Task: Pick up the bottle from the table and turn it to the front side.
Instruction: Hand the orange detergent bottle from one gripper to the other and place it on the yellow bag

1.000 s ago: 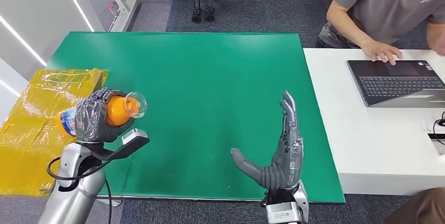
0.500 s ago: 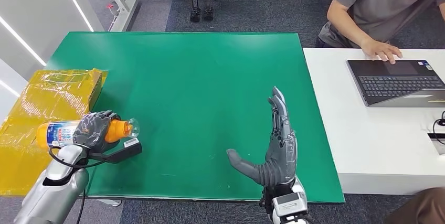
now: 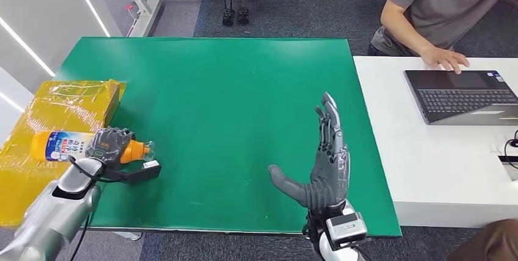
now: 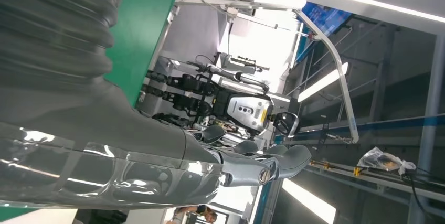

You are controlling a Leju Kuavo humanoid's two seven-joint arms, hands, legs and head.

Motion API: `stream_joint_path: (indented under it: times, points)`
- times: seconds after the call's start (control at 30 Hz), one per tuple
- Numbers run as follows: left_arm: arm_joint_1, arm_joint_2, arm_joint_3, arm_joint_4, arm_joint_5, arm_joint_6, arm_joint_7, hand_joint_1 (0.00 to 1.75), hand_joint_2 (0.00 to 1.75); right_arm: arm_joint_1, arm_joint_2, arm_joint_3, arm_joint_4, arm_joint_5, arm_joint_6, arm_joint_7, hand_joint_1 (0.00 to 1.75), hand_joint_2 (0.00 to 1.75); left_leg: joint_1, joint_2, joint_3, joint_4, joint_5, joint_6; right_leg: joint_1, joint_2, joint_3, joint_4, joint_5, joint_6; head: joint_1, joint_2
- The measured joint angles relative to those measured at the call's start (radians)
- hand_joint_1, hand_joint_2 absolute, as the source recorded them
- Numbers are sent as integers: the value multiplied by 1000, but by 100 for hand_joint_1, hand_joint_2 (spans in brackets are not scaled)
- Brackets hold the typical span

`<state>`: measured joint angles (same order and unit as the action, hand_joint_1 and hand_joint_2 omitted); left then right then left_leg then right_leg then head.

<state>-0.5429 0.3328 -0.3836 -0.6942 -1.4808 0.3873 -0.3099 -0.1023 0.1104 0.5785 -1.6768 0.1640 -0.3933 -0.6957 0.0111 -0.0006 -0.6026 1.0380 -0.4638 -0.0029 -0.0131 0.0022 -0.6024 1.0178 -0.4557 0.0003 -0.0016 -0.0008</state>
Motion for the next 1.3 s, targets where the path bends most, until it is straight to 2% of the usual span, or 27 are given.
stream_joint_path:
  times: [0.4, 0.77, 1.1, 1.23, 1.3]
  points:
    - [-167, -51, -61, 172, -58, -38, 2, 175, 175, -5, 12, 0, 15, -3, -2, 2, 0, 175, 0, 0, 0, 0, 0, -1, 0, 0, 0, 0, 0, 0, 0, 0]
    - [-184, -72, -65, 228, -23, -81, -10, 175, 175, -13, 15, 0, 17, 1, -16, 8, 0, 175, 0, 0, 0, 0, 0, -1, 0, 1, 0, 0, 0, 0, 0, 0]
    - [-198, -75, -42, 249, 95, -144, -60, 175, 175, -13, 15, 0, 16, 18, -34, 39, 0, 175, 0, 0, 0, 0, 0, -1, 0, 0, 0, 0, 0, 0, 0, 0]
    - [-198, -78, -26, 254, 119, -151, -67, 0, 175, -13, 15, 0, 15, 27, -29, 51, 0, 175, 0, 0, 0, 0, 0, -1, 0, 0, 0, 0, 0, 0, 0, 0]
    - [-199, -80, -21, 255, 121, -154, -67, 0, 175, -13, 15, 0, 14, 27, -25, 55, 0, 175, 0, 0, 0, 0, 0, -1, 0, 0, 1, 0, 0, 0, 0, 0]
